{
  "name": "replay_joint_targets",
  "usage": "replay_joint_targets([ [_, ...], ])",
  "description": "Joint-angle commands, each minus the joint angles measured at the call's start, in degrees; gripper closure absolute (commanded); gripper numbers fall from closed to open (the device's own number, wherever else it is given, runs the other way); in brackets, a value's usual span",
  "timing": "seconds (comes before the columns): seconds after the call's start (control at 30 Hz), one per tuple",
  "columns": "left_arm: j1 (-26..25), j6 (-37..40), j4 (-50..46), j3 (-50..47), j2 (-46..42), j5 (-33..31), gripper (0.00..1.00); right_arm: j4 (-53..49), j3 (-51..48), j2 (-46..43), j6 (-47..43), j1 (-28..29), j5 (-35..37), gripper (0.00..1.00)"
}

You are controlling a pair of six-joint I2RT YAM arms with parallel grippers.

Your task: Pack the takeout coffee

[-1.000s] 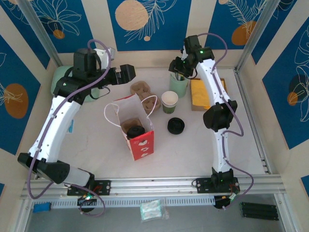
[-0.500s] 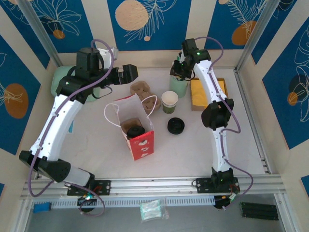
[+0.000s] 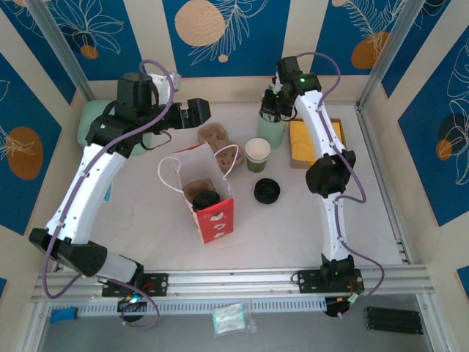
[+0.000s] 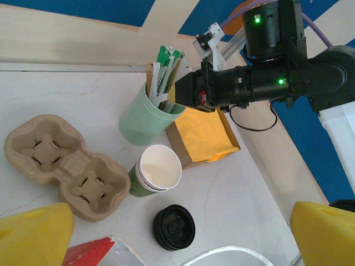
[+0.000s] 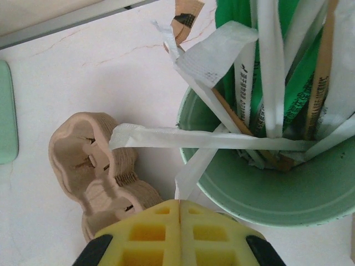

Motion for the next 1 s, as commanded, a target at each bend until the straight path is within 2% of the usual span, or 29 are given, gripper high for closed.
replay_joint_targets([
  [0.0, -0.6, -0.3, 1.6, 1.6, 0.1, 0.7, 0.01, -1.5, 1.6, -4.7, -1.4, -0.3, 1.0, 1.00],
  [0.53, -0.6, 0.5, 1.0, 1.5, -1.0, -0.2, 0.00, -1.6, 1.4, -15.3, -1.2, 1.2, 0.3, 1.00],
  [0.97, -0.6, 0.8, 0.5, 0.6, -3.2, -1.7, 0.01, 0.9, -4.9, -30.6, -0.8, 5.8, 0.8, 1.00],
])
